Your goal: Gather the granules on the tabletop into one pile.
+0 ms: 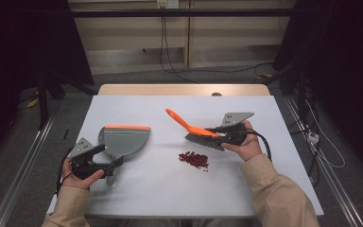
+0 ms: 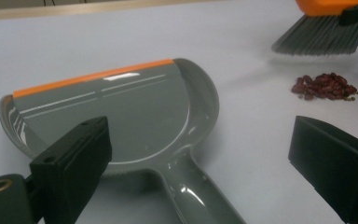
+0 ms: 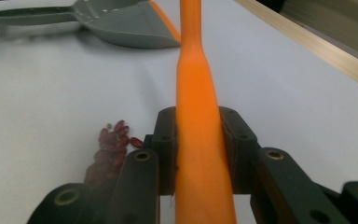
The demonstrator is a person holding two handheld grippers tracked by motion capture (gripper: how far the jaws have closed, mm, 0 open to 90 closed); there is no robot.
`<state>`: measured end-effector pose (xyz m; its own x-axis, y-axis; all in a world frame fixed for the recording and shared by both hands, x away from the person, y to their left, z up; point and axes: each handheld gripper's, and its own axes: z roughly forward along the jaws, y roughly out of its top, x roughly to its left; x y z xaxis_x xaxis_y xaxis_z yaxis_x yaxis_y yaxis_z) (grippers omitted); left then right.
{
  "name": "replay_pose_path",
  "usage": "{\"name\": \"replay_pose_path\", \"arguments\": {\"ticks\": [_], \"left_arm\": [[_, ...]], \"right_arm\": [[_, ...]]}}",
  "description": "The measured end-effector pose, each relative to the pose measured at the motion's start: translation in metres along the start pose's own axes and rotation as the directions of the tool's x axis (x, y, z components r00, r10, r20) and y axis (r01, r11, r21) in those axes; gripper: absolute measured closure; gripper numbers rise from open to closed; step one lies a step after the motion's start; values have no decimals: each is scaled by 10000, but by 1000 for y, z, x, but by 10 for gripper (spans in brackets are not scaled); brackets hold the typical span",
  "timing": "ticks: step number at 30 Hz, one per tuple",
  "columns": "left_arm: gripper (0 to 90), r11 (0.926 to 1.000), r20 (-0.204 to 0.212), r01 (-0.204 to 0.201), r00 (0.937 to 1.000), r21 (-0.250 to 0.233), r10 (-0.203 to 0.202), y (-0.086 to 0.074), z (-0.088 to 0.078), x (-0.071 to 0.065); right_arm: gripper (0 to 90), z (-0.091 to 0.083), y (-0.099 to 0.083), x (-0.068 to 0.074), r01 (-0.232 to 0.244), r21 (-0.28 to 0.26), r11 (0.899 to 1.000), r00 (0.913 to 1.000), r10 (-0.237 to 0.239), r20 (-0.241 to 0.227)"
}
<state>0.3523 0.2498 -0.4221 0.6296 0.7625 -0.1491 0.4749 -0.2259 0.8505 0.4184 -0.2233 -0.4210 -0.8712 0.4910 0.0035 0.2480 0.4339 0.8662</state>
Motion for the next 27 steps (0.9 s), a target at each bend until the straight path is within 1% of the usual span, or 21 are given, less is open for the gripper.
{"name": "replay_pose_path", "arguments": {"ticks": [2,4,5,7,8,9,10,11,12,13,14,15,16,18,19,21,22,23,25,26,27], "left_arm": [[57,9998,-87,-15,10000,196,17,-1,0,-1],[57,9992,-140,54,9999,387,-49,-3,0,-2],[57,9989,-199,37,9998,468,-28,-4,1,-3],[60,9979,-369,0,9993,647,24,-6,0,-3],[62,9977,-420,59,9991,681,-31,-7,-1,-3],[64,9971,-478,117,9988,749,-81,-8,-1,-3],[64,9964,-539,144,9985,841,-99,-9,-2,-3],[65,9956,-611,169,9981,921,-113,-11,-1,-3],[67,9947,-618,220,9980,1003,-158,-12,-1,-4],[70,9932,-662,284,9976,1126,-210,-13,-1,-4],[73,9918,-699,266,9974,1247,-180,-14,-1,-4],[74,9907,-741,239,9972,1337,-141,-15,-1,-5],[79,9898,-773,236,9969,1408,-127,-16,0,-5],[96,9870,-796,373,9965,1566,-250,-19,2,-4],[108,9854,-850,401,9960,1654,-263,-20,3,-3],[118,9829,-873,488,9956,1776,-336,-21,4,-1],[121,9814,-842,589,9955,1828,-440,-22,4,0],[122,9798,-853,610,9953,1905,-454,-22,4,1],[131,9792,-857,690,9949,1909,-534,-22,4,3],[143,9770,-824,714,9950,2010,-558,-21,3,4],[155,9768,-831,749,9948,2008,-592,-21,3,6]], "right_arm": [[711,-6,-2,0,-257,106,9996,9982,251,542],[710,-11,-5,1,-471,156,9988,9943,454,962],[709,-14,-7,2,-618,107,9980,9919,602,1117],[708,-17,-12,4,-740,108,9972,9874,717,1410],[707,-19,-14,6,-820,226,9964,9852,776,1526],[707,-20,-16,8,-1020,296,9943,9803,954,1728],[707,-22,-17,10,-1072,234,9940,9767,1009,1894],[705,-23,-18,12,-1209,229,9924,9751,1144,1901],[703,-25,-19,13,-1446,219,9893,9717,1377,1921],[703,-25,-18,14,-1503,284,9882,9697,1417,1988],[702,-25,-17,15,-1425,558,9882,9679,1274,2169],[700,-25,-15,16,-1514,628,9865,9640,1333,2302],[699,-25,-14,17,-1538,642,9860,9624,1347,2361],[694,-24,-13,16,-1867,525,9810,9569,1695,2359],[696,-24,-13,16,-1909,583,9799,9558,1721,2384],[696,-23,-11,15,-2072,651,9761,9497,1847,2528],[698,-23,-10,14,-2200,623,9735,9464,1975,2556],[701,-23,-9,13,-2293,514,9720,9438,2092,2558],[696,-22,-6,13,-2386,441,9701,9405,2195,2593],[698,-21,-4,13,-2450,380,9688,9388,2273,2588],[702,-20,-4,12,-2522,377,9669,9375,2345,2569]]}}
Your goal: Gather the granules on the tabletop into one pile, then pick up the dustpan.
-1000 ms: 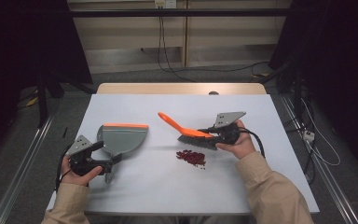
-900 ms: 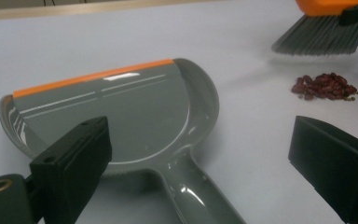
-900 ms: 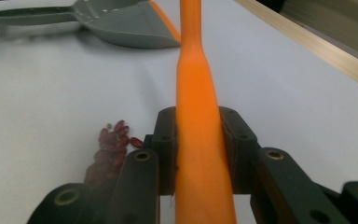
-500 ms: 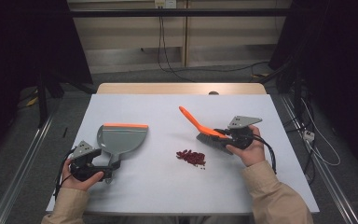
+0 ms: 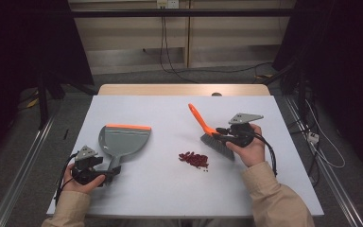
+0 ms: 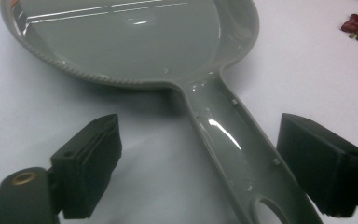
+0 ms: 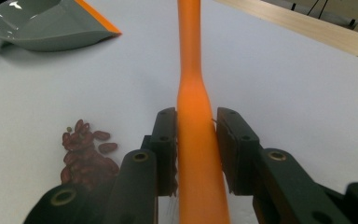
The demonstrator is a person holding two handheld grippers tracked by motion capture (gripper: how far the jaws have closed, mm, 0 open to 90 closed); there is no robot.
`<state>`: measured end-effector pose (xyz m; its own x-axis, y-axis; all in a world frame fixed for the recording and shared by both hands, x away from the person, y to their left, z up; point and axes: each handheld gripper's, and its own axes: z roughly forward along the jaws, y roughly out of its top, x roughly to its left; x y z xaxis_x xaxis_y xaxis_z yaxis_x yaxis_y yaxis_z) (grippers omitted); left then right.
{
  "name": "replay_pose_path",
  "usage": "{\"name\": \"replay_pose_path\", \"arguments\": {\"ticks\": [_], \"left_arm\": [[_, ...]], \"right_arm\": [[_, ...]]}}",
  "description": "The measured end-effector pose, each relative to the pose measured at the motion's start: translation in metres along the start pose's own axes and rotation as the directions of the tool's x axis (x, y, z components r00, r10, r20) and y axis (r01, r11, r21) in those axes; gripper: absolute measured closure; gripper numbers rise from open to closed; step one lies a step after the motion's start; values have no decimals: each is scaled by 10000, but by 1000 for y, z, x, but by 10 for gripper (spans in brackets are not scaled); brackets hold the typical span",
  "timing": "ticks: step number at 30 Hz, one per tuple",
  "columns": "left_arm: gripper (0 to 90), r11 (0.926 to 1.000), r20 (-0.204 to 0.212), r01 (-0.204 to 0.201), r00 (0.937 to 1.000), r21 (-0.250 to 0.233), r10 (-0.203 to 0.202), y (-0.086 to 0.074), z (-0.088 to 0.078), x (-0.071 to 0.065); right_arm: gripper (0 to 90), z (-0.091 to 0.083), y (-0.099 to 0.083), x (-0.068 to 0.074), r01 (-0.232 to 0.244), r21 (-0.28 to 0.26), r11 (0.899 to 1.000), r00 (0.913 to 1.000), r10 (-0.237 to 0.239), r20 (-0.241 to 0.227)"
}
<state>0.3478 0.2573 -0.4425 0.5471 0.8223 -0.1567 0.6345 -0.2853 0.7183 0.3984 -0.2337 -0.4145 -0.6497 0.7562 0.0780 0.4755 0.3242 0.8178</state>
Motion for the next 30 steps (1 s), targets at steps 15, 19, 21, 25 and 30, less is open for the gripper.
{"name": "replay_pose_path", "arguments": {"ticks": [15,19,21,25,30], "left_arm": [[365,9999,51,-79,10000,151,78,12,0,10],[371,9995,37,-136,9999,269,135,15,3,11],[382,9991,37,-222,9997,355,221,17,6,9],[399,9969,-64,-269,9996,741,274,19,12,6],[473,9950,73,-395,9992,919,390,23,18,4]], "right_arm": [[712,3,1,5,175,352,9992,9998,-176,39],[712,3,1,6,242,369,9990,9997,-243,24],[712,4,2,6,223,364,9991,9997,-225,29],[708,6,3,6,361,483,9982,9993,-367,118],[704,8,3,7,491,557,9972,9986,-501,179]]}}
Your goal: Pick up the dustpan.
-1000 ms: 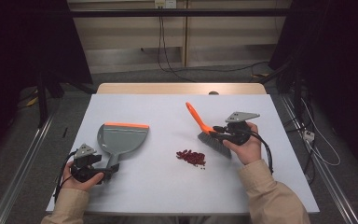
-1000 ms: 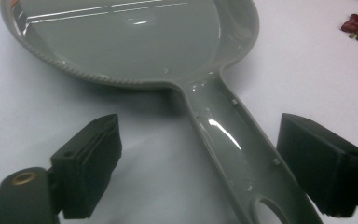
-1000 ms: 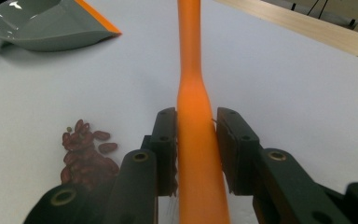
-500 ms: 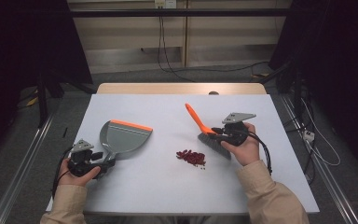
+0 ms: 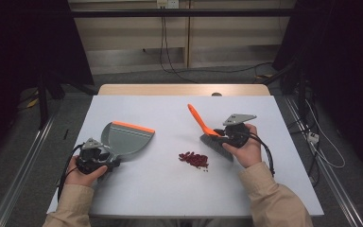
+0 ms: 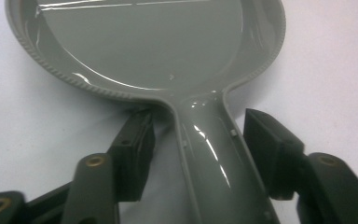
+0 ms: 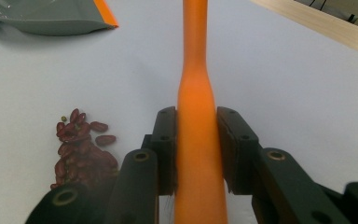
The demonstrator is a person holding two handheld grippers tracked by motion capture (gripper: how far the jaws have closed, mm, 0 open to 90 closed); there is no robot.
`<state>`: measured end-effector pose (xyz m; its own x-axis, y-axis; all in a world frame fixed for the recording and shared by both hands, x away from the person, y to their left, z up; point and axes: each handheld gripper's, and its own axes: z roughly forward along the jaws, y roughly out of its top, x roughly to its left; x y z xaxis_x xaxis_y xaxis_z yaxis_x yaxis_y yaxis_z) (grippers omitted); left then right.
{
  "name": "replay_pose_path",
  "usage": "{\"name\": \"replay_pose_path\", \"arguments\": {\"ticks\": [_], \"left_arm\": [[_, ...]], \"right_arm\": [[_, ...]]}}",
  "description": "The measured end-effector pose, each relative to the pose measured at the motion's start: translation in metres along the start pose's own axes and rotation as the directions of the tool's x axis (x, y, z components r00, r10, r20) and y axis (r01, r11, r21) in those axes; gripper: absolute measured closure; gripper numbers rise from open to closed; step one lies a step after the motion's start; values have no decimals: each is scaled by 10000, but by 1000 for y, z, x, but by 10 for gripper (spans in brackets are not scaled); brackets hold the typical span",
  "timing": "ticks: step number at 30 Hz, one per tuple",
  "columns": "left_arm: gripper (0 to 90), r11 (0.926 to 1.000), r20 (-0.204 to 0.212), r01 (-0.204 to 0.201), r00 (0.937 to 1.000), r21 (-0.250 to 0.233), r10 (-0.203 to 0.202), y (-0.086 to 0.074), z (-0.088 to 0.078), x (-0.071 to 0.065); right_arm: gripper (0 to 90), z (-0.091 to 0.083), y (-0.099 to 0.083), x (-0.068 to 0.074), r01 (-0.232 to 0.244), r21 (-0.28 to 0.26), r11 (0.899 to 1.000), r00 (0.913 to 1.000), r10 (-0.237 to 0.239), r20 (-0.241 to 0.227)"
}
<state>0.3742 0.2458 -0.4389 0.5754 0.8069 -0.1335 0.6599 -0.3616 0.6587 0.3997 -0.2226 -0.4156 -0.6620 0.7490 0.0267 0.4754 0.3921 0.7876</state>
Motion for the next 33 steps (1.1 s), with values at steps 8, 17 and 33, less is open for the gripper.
{"name": "replay_pose_path", "arguments": {"ticks": [8,17,33], "left_arm": [[621,9992,-433,-259,9987,305,272,4,0,4],[627,9995,-68,-312,9995,-106,312,5,-6,3],[627,9892,1332,-1463,9803,-43,1456,5,-22,-13]], "right_arm": [[692,1,-1,0,22,30,10000,10000,-22,80],[670,6,-2,2,224,211,9995,9995,-229,202],[711,9,-5,2,79,495,9987,9997,-91,248]]}}
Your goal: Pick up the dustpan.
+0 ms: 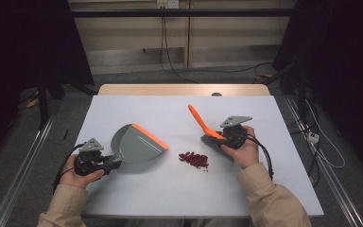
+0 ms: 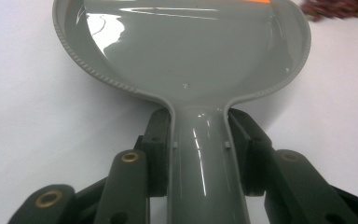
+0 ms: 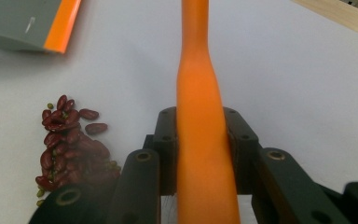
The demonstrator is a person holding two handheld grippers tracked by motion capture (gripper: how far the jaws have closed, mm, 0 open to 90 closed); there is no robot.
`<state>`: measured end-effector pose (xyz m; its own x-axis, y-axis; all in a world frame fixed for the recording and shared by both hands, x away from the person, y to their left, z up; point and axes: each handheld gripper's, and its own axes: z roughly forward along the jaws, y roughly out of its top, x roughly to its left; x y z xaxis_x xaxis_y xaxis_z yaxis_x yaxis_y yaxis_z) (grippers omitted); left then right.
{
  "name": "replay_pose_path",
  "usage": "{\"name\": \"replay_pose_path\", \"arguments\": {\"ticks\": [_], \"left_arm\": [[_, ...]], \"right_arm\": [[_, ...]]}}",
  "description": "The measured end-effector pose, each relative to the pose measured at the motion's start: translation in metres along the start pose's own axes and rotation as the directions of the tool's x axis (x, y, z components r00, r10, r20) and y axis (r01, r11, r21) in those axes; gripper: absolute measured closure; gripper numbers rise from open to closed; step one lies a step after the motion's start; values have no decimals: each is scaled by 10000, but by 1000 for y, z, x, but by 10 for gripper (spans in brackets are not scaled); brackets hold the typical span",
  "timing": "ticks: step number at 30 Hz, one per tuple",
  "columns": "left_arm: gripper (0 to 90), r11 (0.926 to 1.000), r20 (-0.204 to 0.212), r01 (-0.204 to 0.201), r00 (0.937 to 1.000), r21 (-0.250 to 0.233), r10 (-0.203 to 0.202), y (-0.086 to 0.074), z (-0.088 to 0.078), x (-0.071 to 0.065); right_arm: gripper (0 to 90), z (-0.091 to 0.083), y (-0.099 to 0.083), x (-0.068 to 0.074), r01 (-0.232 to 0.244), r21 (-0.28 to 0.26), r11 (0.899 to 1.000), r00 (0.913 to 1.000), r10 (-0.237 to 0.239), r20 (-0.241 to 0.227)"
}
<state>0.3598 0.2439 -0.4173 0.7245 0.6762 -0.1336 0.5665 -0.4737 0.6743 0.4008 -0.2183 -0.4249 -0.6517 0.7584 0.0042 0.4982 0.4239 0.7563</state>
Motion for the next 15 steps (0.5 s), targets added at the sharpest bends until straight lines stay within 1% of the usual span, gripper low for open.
{"name": "replay_pose_path", "arguments": {"ticks": [3,4,6,8,9,11,12,13,14,15], "left_arm": [[627,9998,546,-177,9983,-50,179,0,-1,-6],[627,9994,698,-343,9970,-47,346,0,-1,-8],[627,9987,970,-516,9939,-35,517,1,-1,-12],[627,9979,1230,-651,9903,-43,651,2,-1,-16],[627,9975,1265,-700,9895,-35,699,2,-1,-17],[627,9957,1443,-928,9853,34,913,1,0,-20],[627,9940,1562,-1085,9821,143,1050,1,0,-22],[627,9933,1668,-1145,9798,167,1101,0,1,-24],[627,9932,1682,-1137,9798,234,1082,-1,3,-27],[627,9917,1890,-1262,9747,253,1192,-1,4,-28]], "right_arm": [[712,0,-1,0,-222,-122,9997,9997,223,117],[713,0,-1,0,-296,-177,9994,9995,297,72],[713,0,-3,-1,-524,-294,9982,9986,525,34],[713,-2,-4,-2,-733,-403,9965,9971,740,151],[713,-3,-4,-3,-796,-456,9958,9965,806,220],[712,-6,-5,-4,-839,-492,9953,9959,854,291],[712,-7,-5,-5,-872,-507,9949,9955,890,338],[712,-8,-6,-5,-891,-540,9946,9951,912,384],[712,-8,-6,-6,-898,-588,9942,9951,921,370],[712,-8,-7,-6,-941,-578,9939,9948,962,348]]}}
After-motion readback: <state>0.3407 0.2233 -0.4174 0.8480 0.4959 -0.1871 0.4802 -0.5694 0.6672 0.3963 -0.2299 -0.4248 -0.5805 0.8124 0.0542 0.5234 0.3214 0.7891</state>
